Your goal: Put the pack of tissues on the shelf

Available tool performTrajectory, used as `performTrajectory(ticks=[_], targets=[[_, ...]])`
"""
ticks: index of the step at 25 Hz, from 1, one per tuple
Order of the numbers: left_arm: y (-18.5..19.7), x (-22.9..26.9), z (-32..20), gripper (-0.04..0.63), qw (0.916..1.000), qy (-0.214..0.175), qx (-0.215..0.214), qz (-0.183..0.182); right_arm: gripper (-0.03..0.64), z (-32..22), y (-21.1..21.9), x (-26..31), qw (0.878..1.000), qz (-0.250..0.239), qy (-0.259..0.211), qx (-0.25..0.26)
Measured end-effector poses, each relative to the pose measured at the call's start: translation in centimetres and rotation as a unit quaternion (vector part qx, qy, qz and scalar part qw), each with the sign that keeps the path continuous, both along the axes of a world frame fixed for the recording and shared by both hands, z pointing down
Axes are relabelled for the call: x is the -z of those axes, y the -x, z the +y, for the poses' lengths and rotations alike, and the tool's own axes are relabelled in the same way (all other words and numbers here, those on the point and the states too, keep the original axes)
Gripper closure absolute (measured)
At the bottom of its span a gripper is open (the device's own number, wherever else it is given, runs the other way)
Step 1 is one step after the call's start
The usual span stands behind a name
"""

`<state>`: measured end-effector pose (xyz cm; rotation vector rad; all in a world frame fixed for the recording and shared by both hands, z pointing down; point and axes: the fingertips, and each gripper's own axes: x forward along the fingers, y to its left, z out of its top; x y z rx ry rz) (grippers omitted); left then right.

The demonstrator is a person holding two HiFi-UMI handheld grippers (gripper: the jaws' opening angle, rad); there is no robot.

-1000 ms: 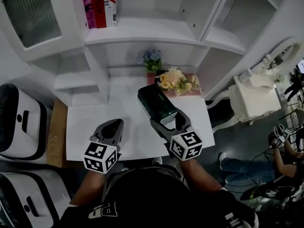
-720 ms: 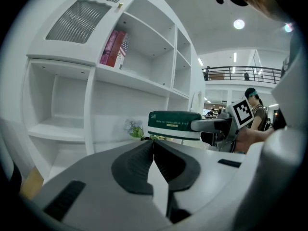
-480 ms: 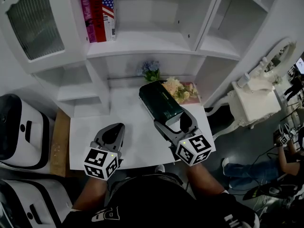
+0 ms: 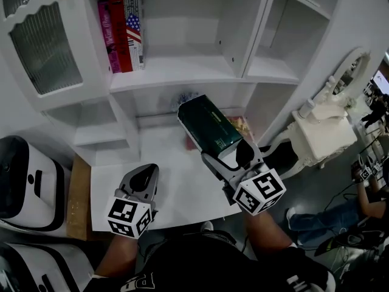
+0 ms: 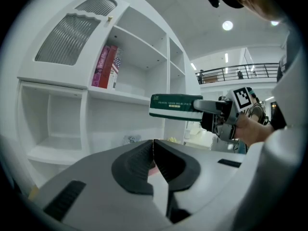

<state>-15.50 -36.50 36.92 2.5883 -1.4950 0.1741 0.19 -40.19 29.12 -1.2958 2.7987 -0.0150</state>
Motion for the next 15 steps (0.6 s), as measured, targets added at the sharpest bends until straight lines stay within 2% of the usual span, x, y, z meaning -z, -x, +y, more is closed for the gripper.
performTrajectory(ticks=[5,15], targets=[[-0.1,1.4,-0.5,0.580,0.9998,-0.017,0.001,0.002,0.179,-0.6,-0.1,3.2,0.999,-0.007,-0.033,0.001],[-0.7,3.5,-1.3,0.580,0.9990,-0.043,-0.003,-0.004,0.179,-2.9,0.6,6.5,0.998,-0.029,-0.051,0.007]])
